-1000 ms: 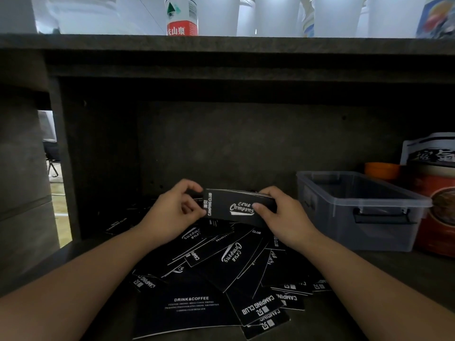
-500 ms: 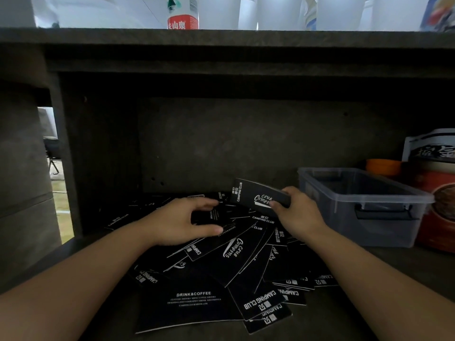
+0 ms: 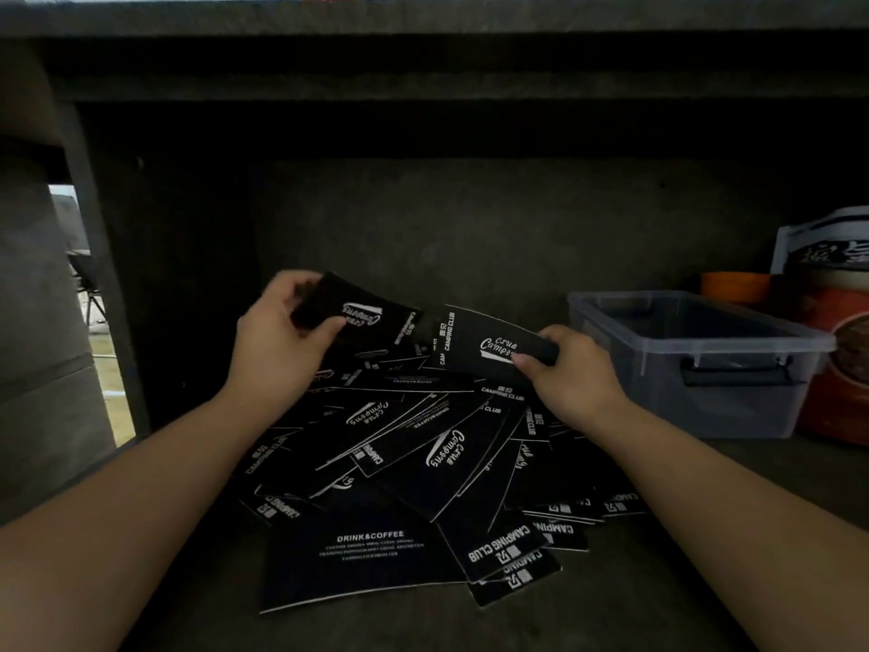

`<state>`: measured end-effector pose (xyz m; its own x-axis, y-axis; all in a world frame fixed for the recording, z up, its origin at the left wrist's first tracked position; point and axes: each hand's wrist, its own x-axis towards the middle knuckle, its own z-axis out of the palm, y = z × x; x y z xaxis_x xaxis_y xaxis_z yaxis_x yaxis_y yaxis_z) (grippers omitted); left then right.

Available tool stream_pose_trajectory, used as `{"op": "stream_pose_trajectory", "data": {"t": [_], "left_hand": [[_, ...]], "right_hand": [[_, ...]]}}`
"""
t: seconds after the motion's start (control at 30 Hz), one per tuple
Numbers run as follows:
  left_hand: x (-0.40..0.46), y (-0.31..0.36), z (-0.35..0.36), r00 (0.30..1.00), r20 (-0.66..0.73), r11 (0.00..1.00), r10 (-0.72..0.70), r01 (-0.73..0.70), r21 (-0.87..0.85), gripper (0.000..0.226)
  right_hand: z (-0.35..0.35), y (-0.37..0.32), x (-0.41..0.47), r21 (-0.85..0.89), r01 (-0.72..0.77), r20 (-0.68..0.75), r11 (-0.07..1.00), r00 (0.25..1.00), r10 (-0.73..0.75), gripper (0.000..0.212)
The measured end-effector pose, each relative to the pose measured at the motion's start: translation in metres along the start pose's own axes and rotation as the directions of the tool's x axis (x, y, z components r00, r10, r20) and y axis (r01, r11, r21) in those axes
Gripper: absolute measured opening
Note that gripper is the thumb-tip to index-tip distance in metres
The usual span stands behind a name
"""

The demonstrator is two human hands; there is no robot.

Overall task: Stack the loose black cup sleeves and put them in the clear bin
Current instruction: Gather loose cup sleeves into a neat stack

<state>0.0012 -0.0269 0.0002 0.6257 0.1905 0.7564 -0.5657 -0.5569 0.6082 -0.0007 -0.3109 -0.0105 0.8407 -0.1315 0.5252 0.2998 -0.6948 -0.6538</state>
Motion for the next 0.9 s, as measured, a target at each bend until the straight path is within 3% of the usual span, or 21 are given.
{"op": "stream_pose_trajectory", "data": {"t": [0.07, 0.13, 0.43, 0.5, 0.57, 0.67, 0.8, 0.9], "left_hand": [[0.002, 0.003, -0.001, 0.995, -0.091, 0.995, -0.032, 0.023, -0.095, 0.049], [0.001, 0.007, -0.002, 0.989, -0.148, 0.996, -0.028, 0.015, -0.085, 0.051], [-0.002, 0.010, -0.003, 0.996, -0.087, 0.989, 0.016, -0.029, -0.147, 0.022], [-0.002, 0.003, -0.002, 1.000, -0.027, 0.991, -0.008, 0.004, -0.130, 0.020], [-0.001, -0.010, -0.001, 0.988, 0.132, 0.996, -0.084, 0.088, -0.032, 0.018], [-0.002, -0.027, -0.004, 0.901, 0.372, 0.967, -0.223, 0.156, 0.201, 0.017], [-0.002, -0.025, -0.005, 0.887, 0.383, 0.961, -0.260, 0.200, 0.191, 0.027], [-0.003, -0.023, -0.002, 0.928, 0.308, 0.976, -0.209, 0.176, 0.130, 0.025]], "right_hand": [[0.000, 0.001, 0.000, 0.004, -0.005, 0.014, 1.000, 1.000, 0.005, 0.015], [0.000, 0.001, -0.001, 0.002, -0.005, 0.012, 1.000, 1.000, 0.005, 0.016], [-0.001, -0.002, -0.002, -0.010, -0.040, 0.044, 0.999, 0.998, 0.041, 0.023], [-0.001, -0.002, -0.002, -0.010, -0.039, 0.051, 0.999, 0.998, 0.040, 0.023], [-0.002, -0.002, -0.002, -0.015, -0.032, 0.049, 0.999, 0.998, 0.033, 0.022], [-0.003, -0.002, -0.002, 0.002, -0.038, 0.057, 0.999, 0.998, 0.038, 0.019], [-0.003, -0.002, -0.002, 0.008, -0.023, 0.064, 1.000, 0.998, 0.023, 0.011], [-0.003, -0.004, -0.003, 0.056, -0.017, 0.076, 0.998, 0.997, 0.013, 0.011]]}}
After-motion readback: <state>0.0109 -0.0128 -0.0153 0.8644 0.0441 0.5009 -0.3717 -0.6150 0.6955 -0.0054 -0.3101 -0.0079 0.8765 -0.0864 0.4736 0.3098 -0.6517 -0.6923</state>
